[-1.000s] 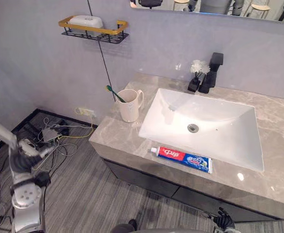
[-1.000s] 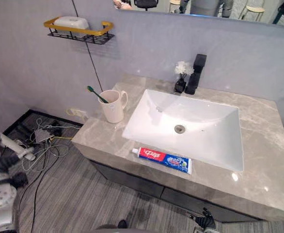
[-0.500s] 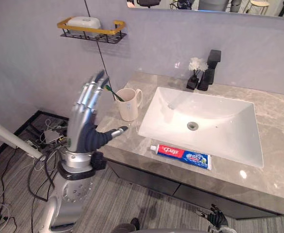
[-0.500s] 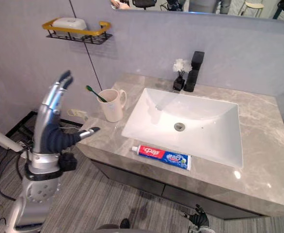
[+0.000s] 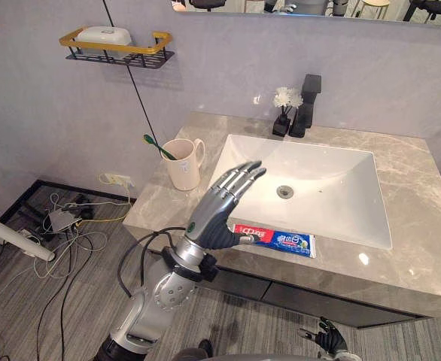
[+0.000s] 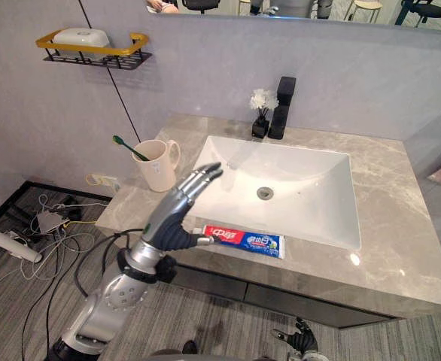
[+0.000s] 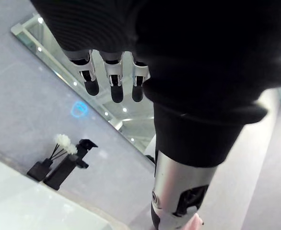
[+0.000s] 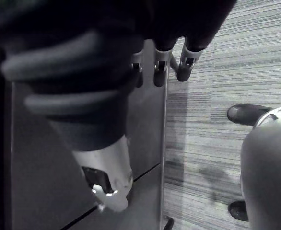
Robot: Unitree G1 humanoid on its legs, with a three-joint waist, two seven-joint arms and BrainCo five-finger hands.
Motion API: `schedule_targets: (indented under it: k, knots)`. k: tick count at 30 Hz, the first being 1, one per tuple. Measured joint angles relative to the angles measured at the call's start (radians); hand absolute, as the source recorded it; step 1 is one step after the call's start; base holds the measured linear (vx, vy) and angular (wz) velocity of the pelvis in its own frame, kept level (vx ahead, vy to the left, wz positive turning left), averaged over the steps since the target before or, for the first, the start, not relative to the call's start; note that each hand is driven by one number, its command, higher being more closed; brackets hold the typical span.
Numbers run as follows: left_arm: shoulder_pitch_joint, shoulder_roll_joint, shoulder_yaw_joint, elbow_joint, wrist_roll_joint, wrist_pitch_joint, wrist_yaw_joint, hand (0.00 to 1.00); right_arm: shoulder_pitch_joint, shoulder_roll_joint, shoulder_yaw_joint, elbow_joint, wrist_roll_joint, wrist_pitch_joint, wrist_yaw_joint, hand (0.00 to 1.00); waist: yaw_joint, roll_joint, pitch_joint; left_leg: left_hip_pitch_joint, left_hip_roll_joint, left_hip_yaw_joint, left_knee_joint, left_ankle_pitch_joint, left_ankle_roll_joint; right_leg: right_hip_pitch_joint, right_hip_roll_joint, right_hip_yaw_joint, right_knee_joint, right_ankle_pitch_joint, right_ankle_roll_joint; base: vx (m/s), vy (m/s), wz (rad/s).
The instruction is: Organize washtable
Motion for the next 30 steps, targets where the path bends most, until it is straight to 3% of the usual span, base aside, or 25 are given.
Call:
schedule_targets:
  k: [9,30]
  knots:
    - [-0.010,-0.002,-0.024,0.129,0.017,0.023,-0.021,0.00,-0.014,-0.016,-0.001,-0.002,0.000,0.006,-0.004,0.00,-0.039,0.016,-0.012,0.000,0.000,0.015,-0.006,0.001,0.000,0.000,0.003,0.014,-0.028,0.021,0.000,-0.01,0.004,-0.05]
    - [-0.055,-0.042,0.003,0.259,-0.035,0.069,-0.019,0.00,-0.020,-0.012,-0.024,-0.008,0.001,0.022,-0.024,0.00,-0.047,0.008,-0.007,0.019,0.001,0.044,-0.037,0.005,-0.003,-0.011,-0.001,0.041,-0.032,0.027,0.009,0.00,0.003,-0.03]
